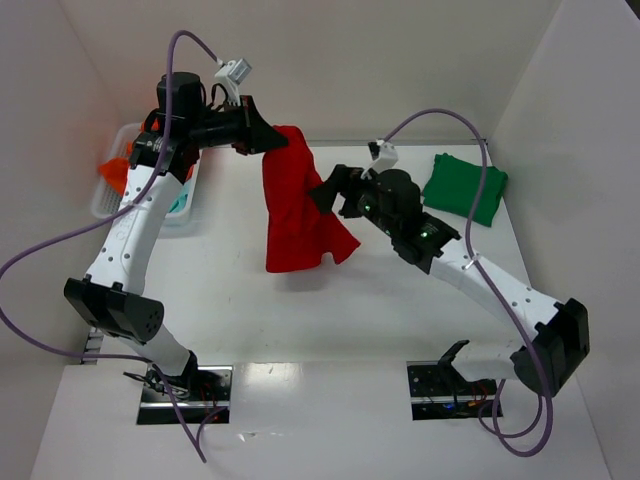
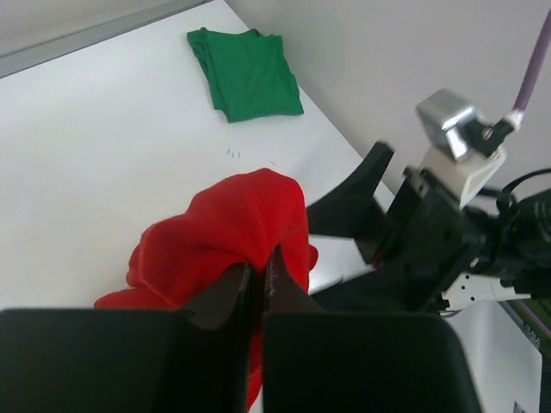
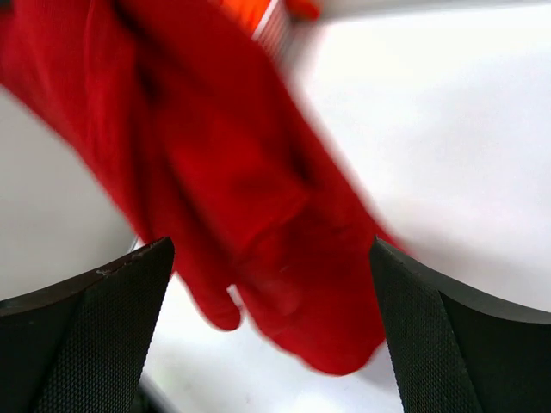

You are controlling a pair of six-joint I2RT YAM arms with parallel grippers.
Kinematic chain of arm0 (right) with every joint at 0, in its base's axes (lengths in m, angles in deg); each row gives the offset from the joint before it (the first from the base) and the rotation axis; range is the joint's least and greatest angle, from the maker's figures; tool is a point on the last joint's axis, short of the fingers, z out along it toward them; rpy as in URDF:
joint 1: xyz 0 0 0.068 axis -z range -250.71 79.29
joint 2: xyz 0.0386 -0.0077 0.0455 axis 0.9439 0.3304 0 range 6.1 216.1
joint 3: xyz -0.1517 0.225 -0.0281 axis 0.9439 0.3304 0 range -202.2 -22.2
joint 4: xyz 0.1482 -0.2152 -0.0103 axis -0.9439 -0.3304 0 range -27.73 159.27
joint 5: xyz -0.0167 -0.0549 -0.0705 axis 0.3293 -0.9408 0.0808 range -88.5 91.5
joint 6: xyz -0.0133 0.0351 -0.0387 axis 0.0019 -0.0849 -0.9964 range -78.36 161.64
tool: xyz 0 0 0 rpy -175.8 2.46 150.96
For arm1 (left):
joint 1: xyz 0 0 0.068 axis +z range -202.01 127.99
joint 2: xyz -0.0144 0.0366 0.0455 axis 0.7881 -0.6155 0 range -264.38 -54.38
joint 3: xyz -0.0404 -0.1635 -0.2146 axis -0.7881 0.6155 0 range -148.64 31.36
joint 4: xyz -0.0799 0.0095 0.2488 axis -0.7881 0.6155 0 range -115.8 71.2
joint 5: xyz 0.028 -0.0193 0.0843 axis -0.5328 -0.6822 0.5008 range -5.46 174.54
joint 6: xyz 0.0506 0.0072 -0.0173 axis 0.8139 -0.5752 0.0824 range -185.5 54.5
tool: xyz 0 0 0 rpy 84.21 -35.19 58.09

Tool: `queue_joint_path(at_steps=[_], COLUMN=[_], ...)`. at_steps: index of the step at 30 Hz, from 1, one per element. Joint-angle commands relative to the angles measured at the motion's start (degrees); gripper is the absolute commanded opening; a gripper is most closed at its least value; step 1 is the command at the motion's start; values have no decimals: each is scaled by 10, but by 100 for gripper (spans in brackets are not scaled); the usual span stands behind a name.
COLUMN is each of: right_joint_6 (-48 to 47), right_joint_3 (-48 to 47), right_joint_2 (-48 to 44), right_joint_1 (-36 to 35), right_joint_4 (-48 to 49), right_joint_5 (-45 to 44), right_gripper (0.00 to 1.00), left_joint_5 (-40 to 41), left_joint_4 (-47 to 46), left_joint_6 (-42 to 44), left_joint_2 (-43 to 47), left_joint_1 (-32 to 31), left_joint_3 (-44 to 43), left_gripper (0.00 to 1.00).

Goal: Fold and stack the t-shirts

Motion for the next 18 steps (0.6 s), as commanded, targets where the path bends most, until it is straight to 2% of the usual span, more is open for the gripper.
queue_joint_path(at_steps=[1,8,10,14,16,17,18], right_joint_6=[-14,5,12,12,12,12,5], right_joint_3=[15,27,27,27,27,27,22], right_joint_2=[-31,2,16,32,37,43,43], right_joint_1=[21,21,21,21,21,21,21], right_joint_4=[28,101,116,116,130,135,135], right_joint_5=[-50,27,46,46,46,46,39], right_gripper=[97,96,90,86,77,67,61], left_joint_5=[-23,-40,-40,-45,-50,-50,-50], left_joint_4=[-42,-47,-47,-52,-52,-58,-58], left_joint_6=[-16,-27,-27,-27,-27,-32,-32], left_joint_2=[5,16,16,16,16,16,16], left_joint_1=[1,1,1,1,1,1,1], left_joint_3=[-20,-20,-20,-20,-20,-20,-20], left_gripper=[0,0,0,0,0,1,1])
